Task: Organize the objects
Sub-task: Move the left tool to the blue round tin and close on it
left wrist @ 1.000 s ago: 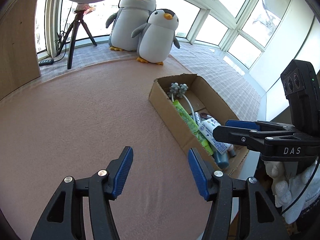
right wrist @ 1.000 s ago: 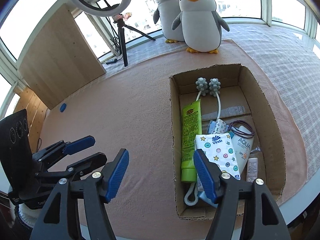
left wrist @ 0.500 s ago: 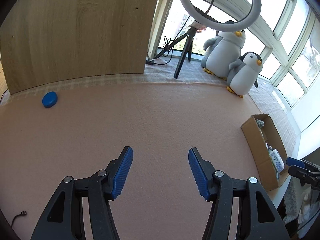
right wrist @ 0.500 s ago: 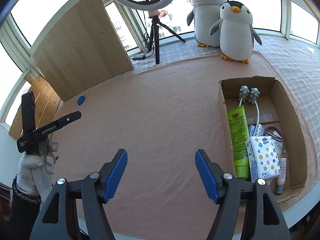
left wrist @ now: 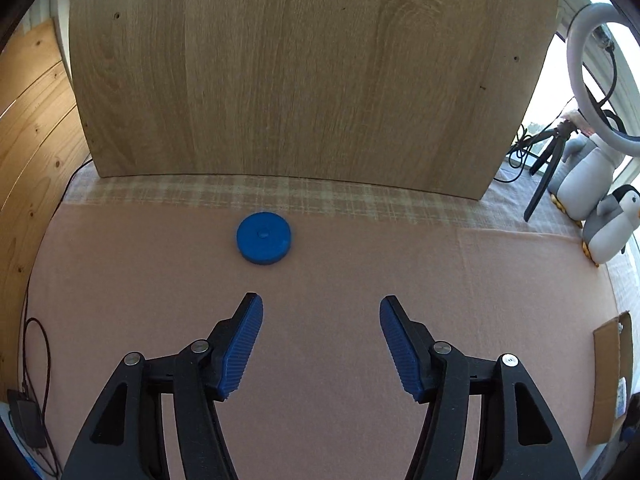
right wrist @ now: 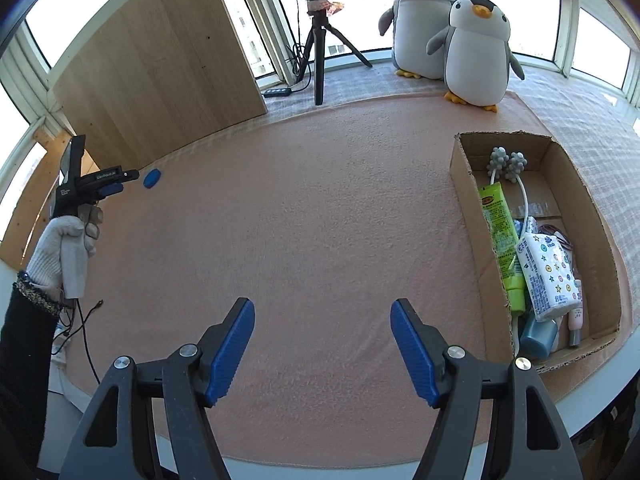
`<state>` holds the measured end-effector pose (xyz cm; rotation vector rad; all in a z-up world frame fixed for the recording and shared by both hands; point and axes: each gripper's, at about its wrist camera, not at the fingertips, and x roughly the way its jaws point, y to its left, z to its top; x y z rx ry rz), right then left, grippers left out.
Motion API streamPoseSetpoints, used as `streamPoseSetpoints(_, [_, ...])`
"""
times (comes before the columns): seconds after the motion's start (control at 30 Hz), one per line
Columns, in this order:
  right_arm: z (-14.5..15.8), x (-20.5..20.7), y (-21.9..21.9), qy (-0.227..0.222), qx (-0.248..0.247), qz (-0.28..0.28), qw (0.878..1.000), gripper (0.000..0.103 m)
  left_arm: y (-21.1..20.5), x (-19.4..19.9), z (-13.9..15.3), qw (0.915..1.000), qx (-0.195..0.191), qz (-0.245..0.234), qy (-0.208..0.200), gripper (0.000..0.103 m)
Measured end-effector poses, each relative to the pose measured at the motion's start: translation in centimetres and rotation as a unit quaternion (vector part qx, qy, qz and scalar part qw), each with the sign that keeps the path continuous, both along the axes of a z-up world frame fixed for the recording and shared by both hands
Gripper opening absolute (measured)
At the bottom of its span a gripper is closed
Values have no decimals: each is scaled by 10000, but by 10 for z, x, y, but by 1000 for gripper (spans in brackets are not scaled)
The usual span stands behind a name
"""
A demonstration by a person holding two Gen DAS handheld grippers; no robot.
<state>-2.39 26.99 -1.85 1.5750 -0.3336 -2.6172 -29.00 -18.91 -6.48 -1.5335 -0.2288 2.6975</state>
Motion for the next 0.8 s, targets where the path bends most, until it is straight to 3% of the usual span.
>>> streamPoseSetpoints(0.3, [-12, 7, -15, -277, 31, -259, 9993, 67, -21, -61, -38, 9993, -125, 298, -197, 70])
streamPoseSetpoints(0.5, [-18, 5, -13, -416, 72, -456, 9981, 67, -24, -91, -61, 9977, -273, 305, -542, 74])
streamPoseSetpoints(0.8, [-23, -10, -15, -525, 97, -394, 9978, 67, -28, -104, -81, 9959, -267, 393, -766, 75])
